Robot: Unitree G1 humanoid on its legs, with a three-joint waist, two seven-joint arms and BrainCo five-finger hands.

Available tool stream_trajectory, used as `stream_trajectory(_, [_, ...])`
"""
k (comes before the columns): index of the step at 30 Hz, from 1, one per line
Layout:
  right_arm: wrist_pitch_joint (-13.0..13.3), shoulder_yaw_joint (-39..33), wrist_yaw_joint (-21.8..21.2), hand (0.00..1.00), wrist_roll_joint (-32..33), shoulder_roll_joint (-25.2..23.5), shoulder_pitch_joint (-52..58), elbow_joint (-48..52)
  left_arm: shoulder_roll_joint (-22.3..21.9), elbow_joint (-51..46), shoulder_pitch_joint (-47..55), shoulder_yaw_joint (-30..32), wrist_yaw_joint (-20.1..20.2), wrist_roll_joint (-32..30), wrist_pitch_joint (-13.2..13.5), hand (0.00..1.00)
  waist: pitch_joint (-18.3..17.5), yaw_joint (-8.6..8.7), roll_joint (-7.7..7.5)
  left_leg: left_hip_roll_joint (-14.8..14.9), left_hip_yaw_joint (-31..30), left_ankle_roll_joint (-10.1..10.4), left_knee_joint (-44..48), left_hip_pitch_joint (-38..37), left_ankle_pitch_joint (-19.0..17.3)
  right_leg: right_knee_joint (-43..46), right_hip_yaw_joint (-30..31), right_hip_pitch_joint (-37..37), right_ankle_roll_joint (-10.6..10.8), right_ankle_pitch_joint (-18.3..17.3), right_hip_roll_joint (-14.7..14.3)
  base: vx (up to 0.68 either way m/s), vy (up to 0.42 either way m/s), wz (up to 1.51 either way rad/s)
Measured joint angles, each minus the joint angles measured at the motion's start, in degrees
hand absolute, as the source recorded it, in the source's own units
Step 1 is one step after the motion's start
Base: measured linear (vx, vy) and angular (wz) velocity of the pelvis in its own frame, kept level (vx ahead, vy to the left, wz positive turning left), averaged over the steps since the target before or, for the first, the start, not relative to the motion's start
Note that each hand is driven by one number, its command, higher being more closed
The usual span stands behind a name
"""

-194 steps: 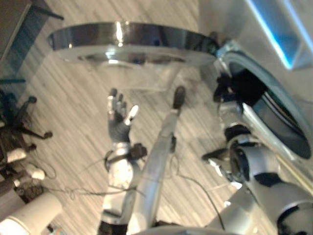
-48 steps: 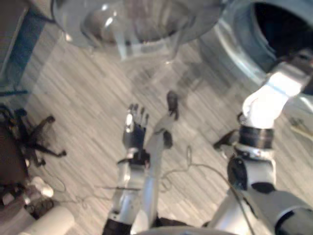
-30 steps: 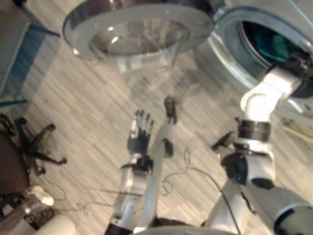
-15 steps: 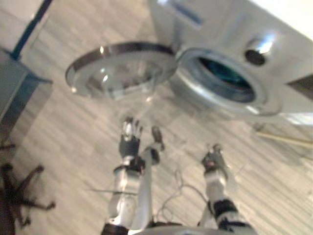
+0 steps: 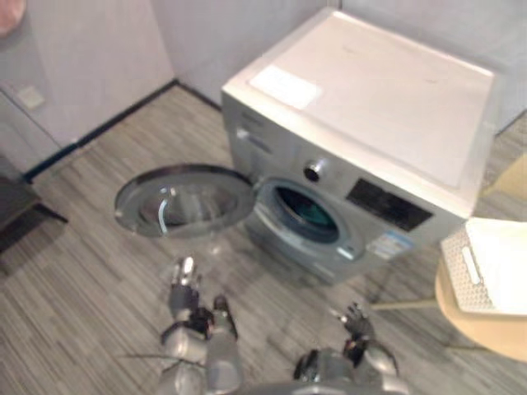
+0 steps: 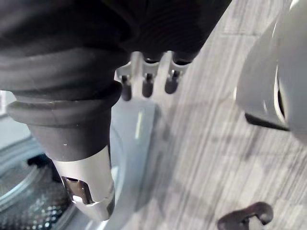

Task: Pick up the laundry basket with both hands and put the clothes into the washing machine.

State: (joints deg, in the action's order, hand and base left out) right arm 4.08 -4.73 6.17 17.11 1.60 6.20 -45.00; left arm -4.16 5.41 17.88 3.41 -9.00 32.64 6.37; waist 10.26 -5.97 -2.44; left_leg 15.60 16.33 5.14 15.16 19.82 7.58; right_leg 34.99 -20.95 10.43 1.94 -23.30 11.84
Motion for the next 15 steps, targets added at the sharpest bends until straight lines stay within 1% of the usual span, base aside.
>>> stream_trajectory(1, [-0.5, -1.7, 0.3, 0.00, -1.0, 0.5, 0.3, -1.0, 0.3, 0.2, -0.1, 0.3, 0.0, -0.5, 0.0, 0.00, -1.1, 0.74, 1.40, 0.1, -0.9, 0.1, 3.7, 0.1, -1.6, -2.0, -1.7, -1.3, -0.7, 1.5, 0.3, -0.09, -0.069, 0.40])
stream_trajectory(2, [-0.6, -2.8, 0.4, 0.00, -1.6, 0.7, 0.7, -1.2, 0.2, 0.5, -0.1, 0.3, 0.0, -0.9, 0.0, 0.00, -1.1, 0.95, 0.96, 0.4, -1.0, -0.2, 6.4, 0.1, -2.9, -3.1, -2.1, -1.5, -0.8, 2.4, 0.4, -0.09, -0.027, 0.37])
stream_trajectory(3, [-0.8, -4.5, 0.6, 0.00, -2.1, 1.1, 1.2, -2.3, 0.0, 1.4, -0.3, 0.7, 0.0, -1.1, 0.0, 0.00, -1.7, 1.50, 1.37, 0.8, -1.1, -0.6, 11.1, -0.9, -5.5, -5.8, -2.4, -2.5, -0.4, 4.3, 0.8, -0.07, 0.067, 0.14])
stream_trajectory(4, [-0.9, -6.2, 1.2, 0.00, -2.2, 1.4, 1.5, -2.9, 0.0, 2.4, -0.2, 0.8, 0.0, -1.3, -0.2, 0.00, -2.6, 1.99, 2.15, 1.2, -2.1, 0.4, 13.6, -2.9, -8.1, -8.4, -2.4, -3.3, 0.1, 6.5, 0.8, -0.03, 0.074, 0.04])
stream_trajectory(5, [-0.9, -6.9, 1.4, 0.00, -2.5, 1.4, 1.8, -3.2, 0.0, 2.8, -0.2, 0.8, 0.0, -1.3, -0.3, 0.00, -3.1, 2.13, 2.70, 1.3, -3.0, 1.5, 13.7, -4.4, -9.2, -9.4, -2.3, -3.3, 0.3, 7.4, 0.8, -0.02, 0.222, -0.05])
stream_trajectory(6, [-0.8, -8.6, 1.4, 0.00, -2.6, 1.4, 2.1, -4.2, 0.3, 4.2, -0.7, 0.7, 0.1, -1.9, -0.4, 0.00, -3.8, 2.50, 3.57, 0.3, -6.0, 3.8, 11.6, -7.4, -11.8, -10.7, -2.0, -3.1, 1.0, 8.9, 0.9, -0.04, 0.268, -0.01])
stream_trajectory(7, [-0.9, -10.7, 1.4, 0.00, -2.5, 1.3, 2.0, -6.3, 0.6, 6.9, -1.7, 0.8, 0.1, -2.0, -0.5, 0.00, -4.3, 3.43, 4.44, -1.6, -9.7, 5.2, 6.2, -9.9, -13.2, -11.9, -2.0, -3.1, 2.2, 10.1, 1.1, -0.05, 0.323, 0.05])
stream_trajectory(8, [-1.1, -11.8, 1.4, 0.00, -2.5, 1.2, 1.9, -7.0, 0.7, 8.4, -2.5, 1.0, 0.1, -2.0, -0.5, 0.00, -4.8, 3.86, 5.05, -2.4, -10.4, 5.0, 3.6, -11.0, -13.8, -12.6, -2.0, -3.2, 2.8, 10.8, 1.1, -0.06, 0.223, 0.13])
stream_trajectory(9, [-1.4, -13.1, 1.4, 0.00, -2.5, 0.5, 1.9, -8.0, 0.8, 10.3, -3.5, 1.1, 0.1, -2.0, -0.8, 0.00, -5.3, 4.50, 4.88, -2.8, -10.6, 4.5, 0.3, -12.2, -14.1, -13.7, -2.1, -3.3, 3.3, 12.0, 1.3, -0.07, 0.208, 0.10])
stream_trajectory(10, [-1.9, -13.8, 1.4, 0.00, -2.5, -1.0, 2.0, -8.2, 1.6, 12.1, -4.3, 1.1, 0.0, -2.0, -1.0, 0.00, -5.5, 5.21, 3.74, -4.2, -10.4, 4.2, -2.5, -13.0, -13.9, -15.3, -1.8, -3.1, 4.0, 13.7, 2.1, -0.10, 0.257, -0.10])
stream_trajectory(11, [-1.9, -14.2, 1.4, 0.00, -2.4, -1.7, 2.1, -8.1, 2.4, 13.2, -4.8, 1.0, 0.0, -2.1, -1.3, 0.00, -5.6, 5.23, 2.72, -5.1, -9.1, 3.8, -2.7, -13.5, -13.7, -17.1, -0.5, -3.2, 4.6, 15.5, 2.7, -0.11, 0.246, -0.29])
stream_trajectory(12, [-2.0, -14.4, 1.4, 0.00, -2.4, -1.9, 2.3, -8.1, 2.3, 13.3, -4.6, 0.9, 0.0, -2.5, -1.6, 0.00, -5.8, 5.19, 2.31, -5.5, -8.2, 3.6, -2.7, -13.7, -13.9, -17.9, 0.1, -3.2, 4.8, 16.5, 2.8, -0.12, 0.227, -0.56])
stream_trajectory(14, [-2.0, -14.5, 1.6, 0.00, -2.3, -2.0, 2.4, -7.3, 2.3, 13.1, -4.5, 0.8, 0.2, -4.1, -1.6, 0.00, -6.0, 5.14, 2.23, -5.8, -4.9, 1.3, 0.5, -13.4, -15.7, -20.3, 2.9, -3.3, 5.5, 19.5, 2.8, -0.16, 0.191, -0.60])
stream_trajectory(15, [-2.0, -14.4, 1.6, 0.00, -2.2, -2.0, 2.3, -7.3, 2.2, 13.1, -4.6, 0.7, 0.2, -4.4, -1.6, 0.00, -5.9, 5.16, 2.40, -5.8, -4.5, 0.9, 1.6, -13.1, -16.4, -20.8, 3.6, -3.3, 5.5, 20.1, 2.7, -0.19, 0.156, -0.44])
